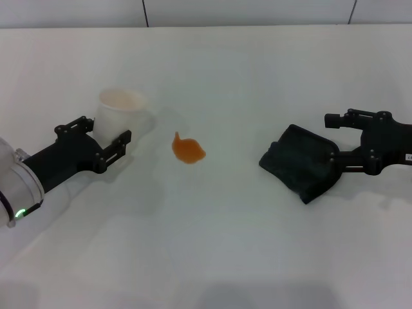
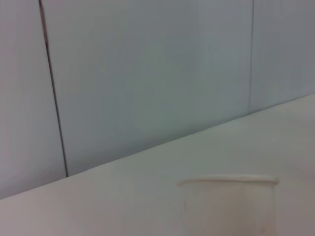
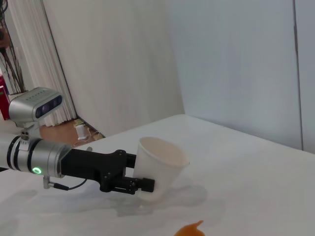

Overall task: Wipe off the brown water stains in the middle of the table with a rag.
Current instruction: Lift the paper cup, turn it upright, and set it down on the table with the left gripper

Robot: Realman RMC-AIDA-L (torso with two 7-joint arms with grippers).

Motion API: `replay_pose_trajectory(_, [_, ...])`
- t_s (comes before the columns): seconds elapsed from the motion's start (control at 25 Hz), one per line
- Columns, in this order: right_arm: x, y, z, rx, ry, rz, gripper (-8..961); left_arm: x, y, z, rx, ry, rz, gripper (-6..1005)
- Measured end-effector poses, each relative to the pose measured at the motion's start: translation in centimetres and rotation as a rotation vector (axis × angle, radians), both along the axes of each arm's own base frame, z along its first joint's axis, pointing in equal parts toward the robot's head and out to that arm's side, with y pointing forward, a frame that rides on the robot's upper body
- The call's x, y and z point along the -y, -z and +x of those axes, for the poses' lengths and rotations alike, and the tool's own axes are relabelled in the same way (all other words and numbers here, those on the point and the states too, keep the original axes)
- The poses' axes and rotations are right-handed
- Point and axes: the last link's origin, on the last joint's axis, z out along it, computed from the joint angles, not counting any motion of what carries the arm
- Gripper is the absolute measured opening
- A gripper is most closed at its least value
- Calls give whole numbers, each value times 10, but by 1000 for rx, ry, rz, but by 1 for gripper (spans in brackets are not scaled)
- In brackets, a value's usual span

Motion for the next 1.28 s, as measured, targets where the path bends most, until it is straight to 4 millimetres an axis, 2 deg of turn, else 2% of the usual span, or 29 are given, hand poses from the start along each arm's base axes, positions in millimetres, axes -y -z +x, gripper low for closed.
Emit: replay_pose_trajectory(1.28, [1, 0, 0, 1, -11, 3, 798, 3, 7, -4, 1, -47, -41, 606])
